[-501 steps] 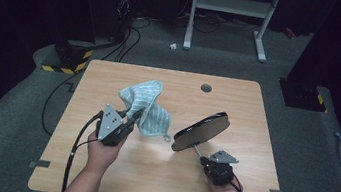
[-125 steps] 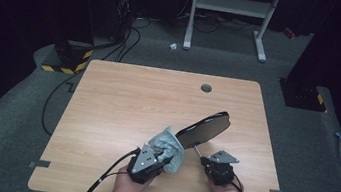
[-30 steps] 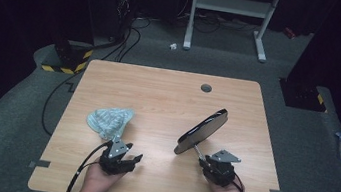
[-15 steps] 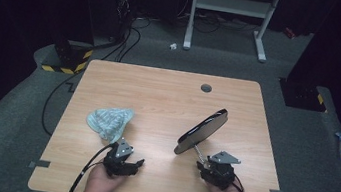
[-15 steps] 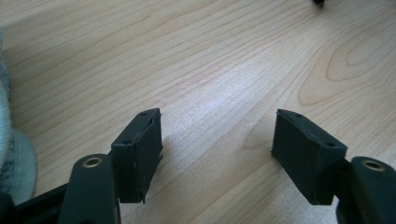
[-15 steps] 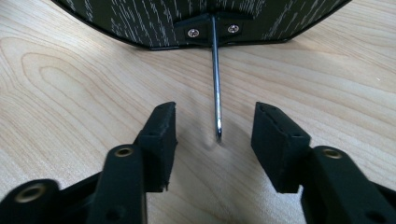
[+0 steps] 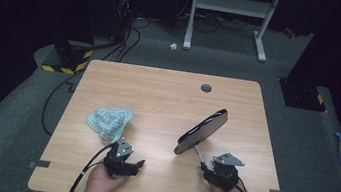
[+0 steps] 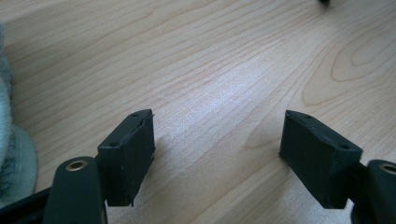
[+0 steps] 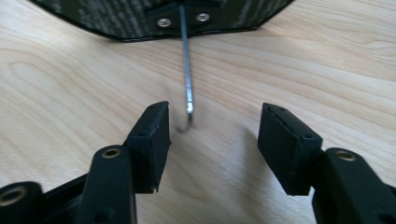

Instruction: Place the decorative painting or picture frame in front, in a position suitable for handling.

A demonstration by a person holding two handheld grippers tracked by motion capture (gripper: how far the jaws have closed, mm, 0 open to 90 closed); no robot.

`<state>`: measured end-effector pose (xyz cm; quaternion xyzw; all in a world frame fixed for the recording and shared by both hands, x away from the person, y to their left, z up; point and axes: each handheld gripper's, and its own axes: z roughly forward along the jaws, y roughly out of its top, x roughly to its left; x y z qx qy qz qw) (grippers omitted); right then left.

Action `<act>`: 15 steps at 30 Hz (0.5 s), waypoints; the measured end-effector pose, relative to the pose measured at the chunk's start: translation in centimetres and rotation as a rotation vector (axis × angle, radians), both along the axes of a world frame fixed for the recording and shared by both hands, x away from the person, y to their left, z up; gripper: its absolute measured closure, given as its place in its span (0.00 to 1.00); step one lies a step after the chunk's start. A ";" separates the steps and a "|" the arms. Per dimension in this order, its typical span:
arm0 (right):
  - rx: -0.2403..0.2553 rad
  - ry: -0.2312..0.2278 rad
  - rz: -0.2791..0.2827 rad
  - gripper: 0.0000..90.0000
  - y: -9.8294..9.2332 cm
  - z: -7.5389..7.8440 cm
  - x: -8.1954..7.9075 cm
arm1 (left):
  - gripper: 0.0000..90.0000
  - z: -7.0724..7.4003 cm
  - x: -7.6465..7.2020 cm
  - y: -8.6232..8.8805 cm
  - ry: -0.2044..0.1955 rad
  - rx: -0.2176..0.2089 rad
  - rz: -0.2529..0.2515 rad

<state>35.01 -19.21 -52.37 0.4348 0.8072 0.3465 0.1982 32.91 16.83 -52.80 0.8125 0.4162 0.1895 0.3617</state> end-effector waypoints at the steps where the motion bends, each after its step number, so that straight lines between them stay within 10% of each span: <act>1: -0.001 -0.003 -0.008 0.50 -0.2 0.0 0.1 | 0.30 0.0 0.0 0.0 0.000 0.000 0.001; 15: 0.003 -0.005 -0.045 0.54 -0.6 0.0 0.9 | 0.32 0.0 -0.1 0.0 -0.003 -0.004 0.002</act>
